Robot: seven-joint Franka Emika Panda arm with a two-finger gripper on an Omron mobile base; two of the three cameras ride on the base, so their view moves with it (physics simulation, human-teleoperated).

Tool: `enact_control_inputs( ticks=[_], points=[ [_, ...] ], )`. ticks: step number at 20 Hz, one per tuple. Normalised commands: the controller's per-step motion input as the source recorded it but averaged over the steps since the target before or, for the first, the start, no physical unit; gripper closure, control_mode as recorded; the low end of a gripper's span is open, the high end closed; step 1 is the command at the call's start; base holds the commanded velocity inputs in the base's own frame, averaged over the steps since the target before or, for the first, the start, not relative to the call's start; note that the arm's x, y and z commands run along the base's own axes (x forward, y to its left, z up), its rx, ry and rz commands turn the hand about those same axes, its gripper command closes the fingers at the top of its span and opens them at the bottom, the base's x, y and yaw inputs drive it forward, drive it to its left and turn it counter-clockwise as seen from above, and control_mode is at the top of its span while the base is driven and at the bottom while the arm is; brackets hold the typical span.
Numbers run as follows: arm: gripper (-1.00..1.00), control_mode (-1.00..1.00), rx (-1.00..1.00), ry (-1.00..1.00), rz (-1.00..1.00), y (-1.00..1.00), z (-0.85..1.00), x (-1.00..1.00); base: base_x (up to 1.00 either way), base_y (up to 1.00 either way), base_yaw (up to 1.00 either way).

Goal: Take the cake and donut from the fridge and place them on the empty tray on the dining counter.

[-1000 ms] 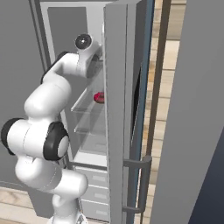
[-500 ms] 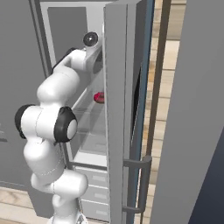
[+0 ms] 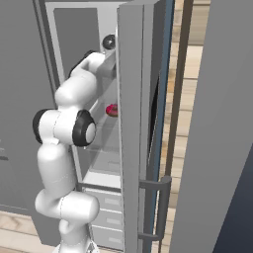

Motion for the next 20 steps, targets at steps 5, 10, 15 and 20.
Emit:
enact_control_inputs(
  ticks=[5,10,15,20],
  points=[
    [-1.0,-1.0,0.0,0.0,0.0,-0.02,0.0,0.53,0.0,0.0,0.0],
    [-1.0,-1.0,0.0,0.0,0.0,0.0,-0.01,0.28,0.0,0.0,0.0],
    [-1.0,-1.0,0.0,0.0,-0.01,0.0,-0.15,-0.07,0.0,0.0,0.0],
    [-1.0,-1.0,0.0,0.0,-0.03,0.0,-0.37,-0.2,0.0,0.0,0.0]
  ],
)
